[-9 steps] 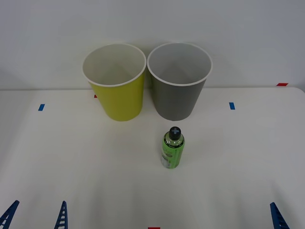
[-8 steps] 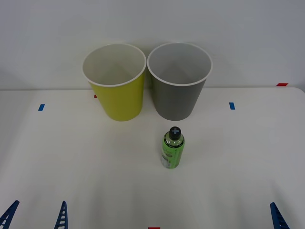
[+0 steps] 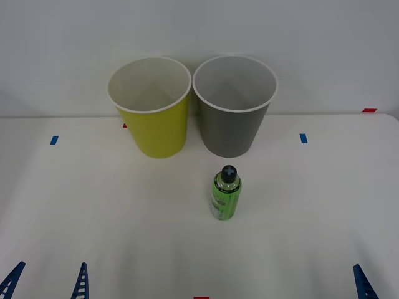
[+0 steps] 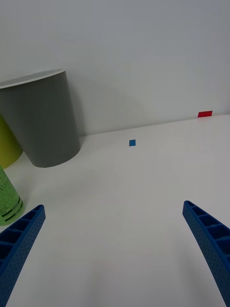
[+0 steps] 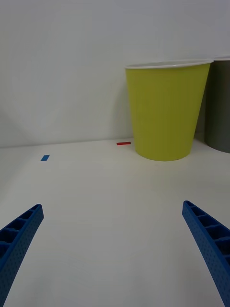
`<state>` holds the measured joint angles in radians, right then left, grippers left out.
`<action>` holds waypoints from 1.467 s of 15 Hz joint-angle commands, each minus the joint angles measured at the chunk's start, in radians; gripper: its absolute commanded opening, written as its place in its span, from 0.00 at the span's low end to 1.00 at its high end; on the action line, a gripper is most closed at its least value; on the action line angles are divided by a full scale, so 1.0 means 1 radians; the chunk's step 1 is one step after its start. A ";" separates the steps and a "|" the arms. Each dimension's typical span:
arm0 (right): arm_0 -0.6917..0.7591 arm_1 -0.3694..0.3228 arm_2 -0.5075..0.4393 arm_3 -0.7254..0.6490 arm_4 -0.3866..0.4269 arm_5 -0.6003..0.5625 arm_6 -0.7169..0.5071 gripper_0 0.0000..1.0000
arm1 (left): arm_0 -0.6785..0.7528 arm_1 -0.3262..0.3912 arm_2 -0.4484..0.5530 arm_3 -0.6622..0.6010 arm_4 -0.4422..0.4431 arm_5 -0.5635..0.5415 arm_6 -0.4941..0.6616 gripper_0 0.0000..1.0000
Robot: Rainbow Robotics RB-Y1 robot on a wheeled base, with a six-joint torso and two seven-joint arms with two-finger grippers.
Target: Put cans in the gray bin and PET bottles in the light green bin.
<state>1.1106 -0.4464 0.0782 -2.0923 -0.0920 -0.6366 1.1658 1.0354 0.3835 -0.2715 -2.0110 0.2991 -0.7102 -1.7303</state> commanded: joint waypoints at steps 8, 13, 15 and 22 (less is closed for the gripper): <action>0.000 0.000 0.000 0.000 0.000 0.000 0.000 1.00 | 0.000 0.000 0.000 0.000 0.000 0.000 0.000 1.00; 0.000 0.000 0.000 0.000 0.000 0.000 0.000 1.00 | 0.000 0.000 0.000 0.000 0.000 0.000 0.000 1.00; 0.000 0.000 0.000 0.000 0.000 0.000 0.000 1.00 | 0.000 0.000 0.000 0.000 0.000 0.000 0.000 1.00; 0.000 0.000 0.000 0.000 0.000 0.000 0.000 1.00 | 0.000 0.000 0.000 0.000 0.000 0.000 0.000 1.00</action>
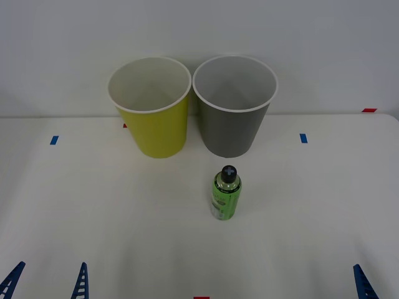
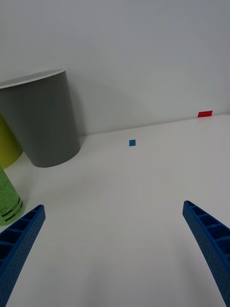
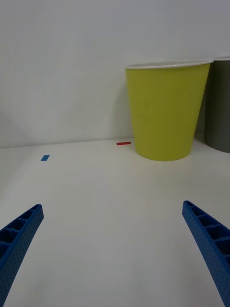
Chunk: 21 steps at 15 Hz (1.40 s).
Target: Put cans in the gray bin and PET bottles in the light green bin.
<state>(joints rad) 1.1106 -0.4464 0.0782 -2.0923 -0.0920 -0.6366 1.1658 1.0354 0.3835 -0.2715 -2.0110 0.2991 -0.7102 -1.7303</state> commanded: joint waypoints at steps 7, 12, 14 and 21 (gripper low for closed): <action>0.000 0.000 0.000 0.000 0.000 0.000 0.000 1.00 | 0.000 0.000 0.000 0.000 0.000 0.000 0.000 1.00; 0.000 0.000 0.000 0.000 0.000 0.000 0.000 1.00 | 0.000 0.000 0.000 0.000 0.000 0.000 0.000 1.00; -0.025 0.029 0.017 0.057 -0.002 0.026 0.002 1.00 | 0.000 0.000 0.000 0.000 0.000 0.000 0.000 1.00; -0.072 -0.011 0.052 0.063 0.005 -0.020 0.160 1.00 | 0.000 0.000 0.000 0.000 0.000 0.000 0.000 1.00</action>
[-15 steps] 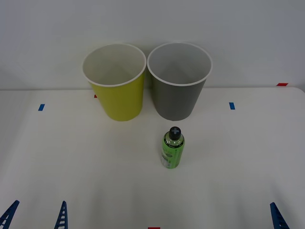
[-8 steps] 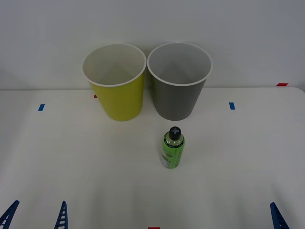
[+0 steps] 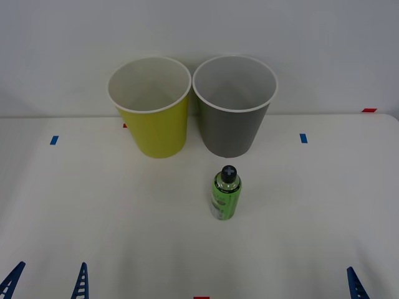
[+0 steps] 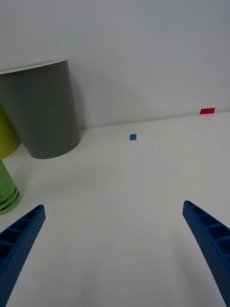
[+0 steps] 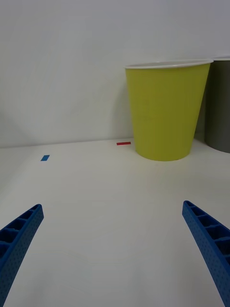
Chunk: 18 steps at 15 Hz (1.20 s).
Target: Put cans in the gray bin and PET bottles in the light green bin.
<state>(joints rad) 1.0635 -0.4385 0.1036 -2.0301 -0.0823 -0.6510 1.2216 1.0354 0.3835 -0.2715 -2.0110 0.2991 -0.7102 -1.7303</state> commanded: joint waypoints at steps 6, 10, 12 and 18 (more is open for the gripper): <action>-0.139 -0.124 0.245 0.027 -0.221 -0.050 0.375 1.00 | 0.000 0.000 0.000 0.000 0.000 0.000 0.000 1.00; -0.336 -0.158 0.387 0.165 -0.252 -0.134 0.437 1.00 | 0.000 0.000 0.000 0.000 0.000 0.000 0.000 1.00; -0.415 -0.166 0.441 0.197 -0.252 -0.127 0.452 1.00 | 0.000 0.000 0.000 0.000 0.000 0.000 0.000 1.00; -0.550 -0.140 0.498 0.226 -0.221 -0.038 0.495 1.00 | 0.000 0.000 0.000 0.000 0.000 0.000 0.000 1.00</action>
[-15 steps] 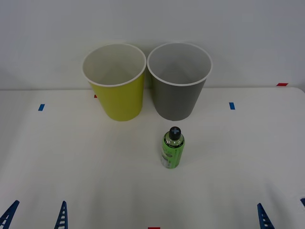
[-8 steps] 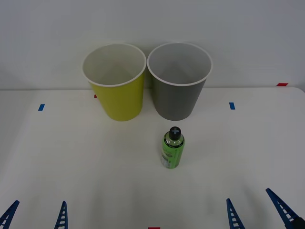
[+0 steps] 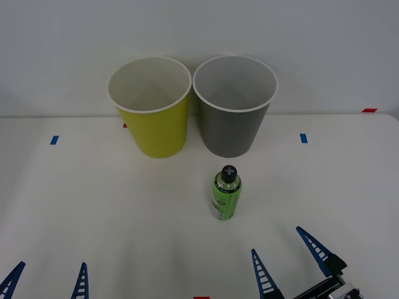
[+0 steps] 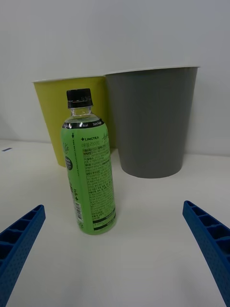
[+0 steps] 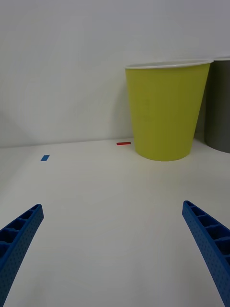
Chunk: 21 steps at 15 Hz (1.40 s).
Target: Put cans in the gray bin and PET bottles in the light green bin.
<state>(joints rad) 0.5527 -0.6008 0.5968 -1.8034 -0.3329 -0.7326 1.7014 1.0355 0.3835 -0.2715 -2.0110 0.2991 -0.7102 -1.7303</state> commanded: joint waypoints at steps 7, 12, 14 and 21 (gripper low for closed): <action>-0.131 0.136 0.000 -0.001 0.035 0.183 0.041 1.00 | 0.000 0.000 0.000 0.000 0.000 0.000 0.000 1.00; -0.197 0.200 -0.020 -0.001 0.025 0.306 0.049 1.00 | 0.000 0.000 0.000 0.000 0.000 0.000 0.000 1.00; -0.226 0.227 -0.026 0.001 0.025 0.357 0.050 1.00 | 0.000 0.000 0.000 0.000 0.000 0.000 0.000 1.00; -0.298 0.273 -0.048 0.001 0.025 0.470 0.055 1.00 | 0.000 0.000 0.000 0.000 0.000 0.000 0.000 1.00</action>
<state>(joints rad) 0.2598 -0.3289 0.5495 -1.8024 -0.3082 -0.2704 1.7563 1.0355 0.3835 -0.2715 -2.0110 0.2991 -0.7102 -1.7303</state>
